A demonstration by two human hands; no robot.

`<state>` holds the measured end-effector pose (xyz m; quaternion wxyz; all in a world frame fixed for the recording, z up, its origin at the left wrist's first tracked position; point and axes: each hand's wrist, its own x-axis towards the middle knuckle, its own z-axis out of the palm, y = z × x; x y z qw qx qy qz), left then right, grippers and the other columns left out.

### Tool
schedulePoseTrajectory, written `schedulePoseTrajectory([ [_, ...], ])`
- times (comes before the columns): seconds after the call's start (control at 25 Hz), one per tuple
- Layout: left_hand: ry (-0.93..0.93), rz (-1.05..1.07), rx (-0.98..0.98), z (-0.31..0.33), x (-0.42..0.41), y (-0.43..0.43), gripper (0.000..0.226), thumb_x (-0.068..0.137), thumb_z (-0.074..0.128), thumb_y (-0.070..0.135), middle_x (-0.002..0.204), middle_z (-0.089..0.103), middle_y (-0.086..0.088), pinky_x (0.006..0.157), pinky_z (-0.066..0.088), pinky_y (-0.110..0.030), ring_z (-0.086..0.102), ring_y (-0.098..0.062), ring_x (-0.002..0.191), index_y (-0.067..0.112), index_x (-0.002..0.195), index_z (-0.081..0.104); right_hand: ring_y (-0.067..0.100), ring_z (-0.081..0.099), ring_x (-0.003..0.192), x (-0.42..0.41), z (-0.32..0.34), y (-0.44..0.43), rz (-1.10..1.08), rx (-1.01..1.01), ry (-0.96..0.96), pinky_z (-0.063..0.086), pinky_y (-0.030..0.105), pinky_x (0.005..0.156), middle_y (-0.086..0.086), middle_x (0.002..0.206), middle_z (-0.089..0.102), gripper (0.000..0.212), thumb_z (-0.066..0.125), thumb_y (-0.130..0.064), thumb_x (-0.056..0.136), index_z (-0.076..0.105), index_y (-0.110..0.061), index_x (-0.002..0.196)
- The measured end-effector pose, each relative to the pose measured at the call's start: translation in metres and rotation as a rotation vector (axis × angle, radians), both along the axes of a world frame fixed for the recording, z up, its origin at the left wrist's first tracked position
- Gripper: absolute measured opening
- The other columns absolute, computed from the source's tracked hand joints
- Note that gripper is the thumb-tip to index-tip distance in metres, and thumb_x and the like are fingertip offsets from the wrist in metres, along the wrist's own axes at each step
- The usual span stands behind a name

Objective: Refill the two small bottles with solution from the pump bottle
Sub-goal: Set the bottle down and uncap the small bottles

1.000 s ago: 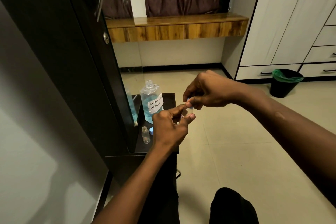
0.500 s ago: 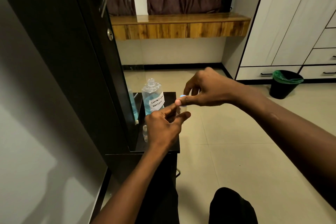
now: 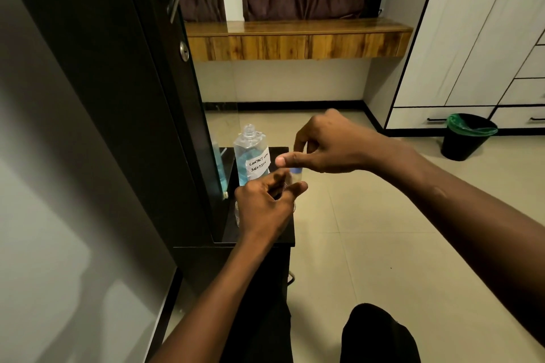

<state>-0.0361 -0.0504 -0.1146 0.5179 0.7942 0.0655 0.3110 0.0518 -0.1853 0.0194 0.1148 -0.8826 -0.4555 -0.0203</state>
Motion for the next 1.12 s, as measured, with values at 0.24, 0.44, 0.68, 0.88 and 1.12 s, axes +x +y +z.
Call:
schedulePoseTrajectory([
  [0.24, 0.013, 0.006, 0.019, -0.014, 0.002, 0.008, 0.043, 0.082, 0.079, 0.043, 0.107, 0.078, 0.011, 0.081, 0.064, -0.035, 0.073, -0.002, 0.096, 0.024, 0.120, 0.077, 0.012, 0.069, 0.085, -0.003, 0.000, 0.003, 0.099, -0.029, 0.039, 0.057, 0.028, 0.075, -0.002, 0.094, 0.077, 0.017, 0.071, -0.015, 0.090, 0.078, -0.022, 0.104],
  [0.44, 0.026, 0.045, -0.058, -0.028, -0.004, 0.017, 0.041, 0.084, 0.083, 0.033, 0.118, 0.076, 0.004, 0.083, 0.062, -0.024, 0.072, -0.004, 0.103, 0.023, 0.122, 0.075, 0.005, 0.073, 0.095, 0.009, -0.010, 0.010, 0.093, 0.197, 0.096, 0.061, 0.021, 0.078, -0.007, 0.102, 0.078, 0.020, 0.077, -0.013, 0.087, 0.079, -0.022, 0.105],
  [0.68, 0.072, 0.251, -0.090, -0.064, -0.018, 0.020, 0.042, 0.079, 0.086, 0.038, 0.105, 0.076, 0.012, 0.074, 0.060, -0.018, 0.070, 0.004, 0.090, 0.029, 0.119, 0.076, 0.008, 0.072, 0.079, 0.030, -0.071, 0.026, 0.029, 0.129, 0.120, 0.048, 0.008, 0.069, -0.003, 0.094, 0.081, 0.020, 0.076, -0.015, 0.083, 0.080, -0.019, 0.102],
  [0.88, 0.149, 0.279, -0.140, -0.088, -0.011, 0.020, 0.046, 0.077, 0.089, 0.032, 0.102, 0.079, 0.004, 0.067, 0.053, -0.005, 0.073, 0.002, 0.080, 0.021, 0.119, 0.077, 0.018, 0.073, 0.082, 0.045, -0.118, 0.044, 0.008, 0.070, 0.197, 0.059, 0.032, 0.081, 0.003, 0.092, 0.080, 0.018, 0.077, -0.016, 0.082, 0.079, -0.014, 0.100],
  [1.12, 0.237, 0.286, -0.163, -0.107, 0.002, 0.021, 0.049, 0.077, 0.090, 0.024, 0.109, 0.078, -0.004, 0.063, 0.047, 0.002, 0.074, -0.005, 0.085, 0.015, 0.123, 0.074, 0.019, 0.068, 0.075, 0.061, -0.160, 0.064, -0.017, -0.059, 0.227, 0.055, 0.026, 0.074, 0.007, 0.093, 0.079, 0.020, 0.075, -0.015, 0.082, 0.079, -0.013, 0.101],
])
